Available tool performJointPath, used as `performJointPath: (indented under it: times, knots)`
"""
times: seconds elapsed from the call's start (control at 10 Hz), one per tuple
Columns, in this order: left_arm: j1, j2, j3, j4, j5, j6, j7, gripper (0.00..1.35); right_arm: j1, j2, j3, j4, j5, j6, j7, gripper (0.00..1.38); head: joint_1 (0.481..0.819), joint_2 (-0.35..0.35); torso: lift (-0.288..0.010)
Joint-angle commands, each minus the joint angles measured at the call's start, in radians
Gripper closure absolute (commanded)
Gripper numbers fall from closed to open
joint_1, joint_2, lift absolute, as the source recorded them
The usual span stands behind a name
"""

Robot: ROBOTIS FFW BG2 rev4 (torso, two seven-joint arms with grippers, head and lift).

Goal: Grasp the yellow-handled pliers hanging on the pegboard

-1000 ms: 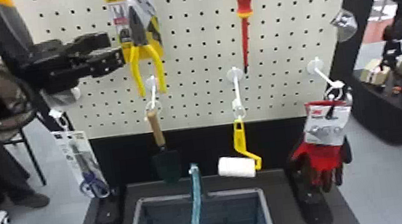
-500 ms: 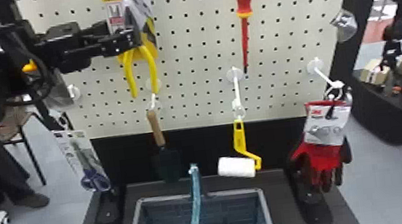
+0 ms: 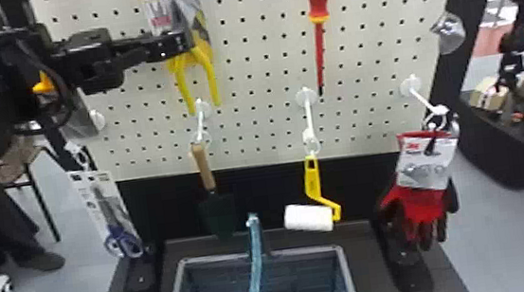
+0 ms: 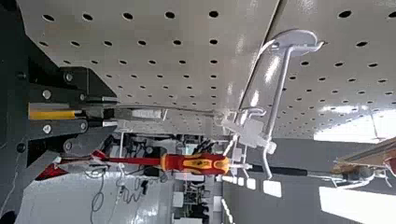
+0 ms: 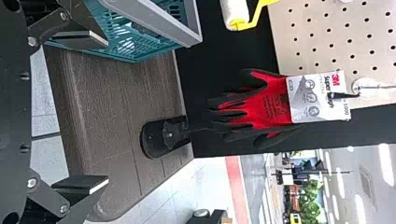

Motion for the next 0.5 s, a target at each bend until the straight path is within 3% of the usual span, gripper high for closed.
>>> performJointPath:
  times: [0.0, 0.4]
  knots:
    - [0.007, -0.001, -0.006, 0.000, 0.001, 0.006, -0.005, 1.21, -0.001, 0.000, 0.000, 0.000, 0.001, 0.000, 0.001, 0.26, 0.549, 0.000, -0.100]
    - [0.010, -0.004, -0.004, 0.000, 0.026, 0.006, -0.002, 1.21, -0.001, 0.000, 0.000, 0.000, 0.001, 0.000, 0.000, 0.26, 0.549, 0.000, -0.100]
